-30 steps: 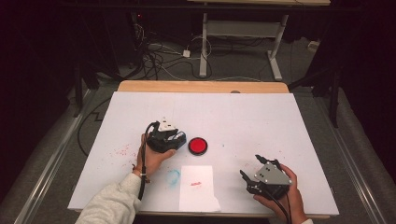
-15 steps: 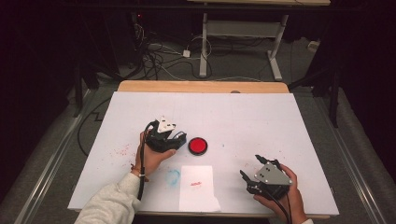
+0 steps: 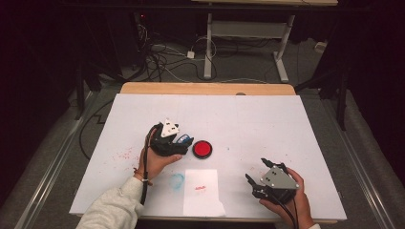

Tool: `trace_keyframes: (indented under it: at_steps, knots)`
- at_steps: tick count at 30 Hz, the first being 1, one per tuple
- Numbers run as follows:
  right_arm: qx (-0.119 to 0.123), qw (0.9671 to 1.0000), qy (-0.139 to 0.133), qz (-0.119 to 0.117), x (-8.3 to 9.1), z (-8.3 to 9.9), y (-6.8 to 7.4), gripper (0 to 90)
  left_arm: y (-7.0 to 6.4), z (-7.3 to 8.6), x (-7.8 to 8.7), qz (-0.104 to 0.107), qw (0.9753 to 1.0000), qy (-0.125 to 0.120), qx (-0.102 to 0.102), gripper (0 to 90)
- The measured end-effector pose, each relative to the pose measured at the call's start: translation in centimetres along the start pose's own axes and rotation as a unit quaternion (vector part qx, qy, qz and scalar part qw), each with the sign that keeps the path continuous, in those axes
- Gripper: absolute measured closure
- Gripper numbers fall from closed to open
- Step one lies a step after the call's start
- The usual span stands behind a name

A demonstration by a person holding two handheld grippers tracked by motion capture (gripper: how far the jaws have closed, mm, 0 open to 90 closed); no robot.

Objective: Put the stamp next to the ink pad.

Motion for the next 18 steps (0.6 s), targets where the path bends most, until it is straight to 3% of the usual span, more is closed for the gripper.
trace_keyframes:
  at_steps: [11, 18]
  knots:
    - [0.000, 1.0000, -0.003, 0.000, 0.1, -0.1, 0.0, 29.6, -0.5, -0.3, 0.6, 0.016, 0.9996, -0.017, -0.013, 17.3]
    - [-0.002, 1.0000, -0.003, 0.005, 0.2, -0.1, -0.1, 29.6, -1.0, -0.6, 1.1, 0.018, 0.9988, -0.025, -0.037, 17.3]
Point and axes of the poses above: each handheld gripper's, and its own axes: x roughly backward along the jaws, z roughly out of its underside, y roughly to its left, the point moved 4 cm from there along -x, roughly forward along the jaws, and after that the axes turned 10 degrees about -z, right-handed, at the moved point
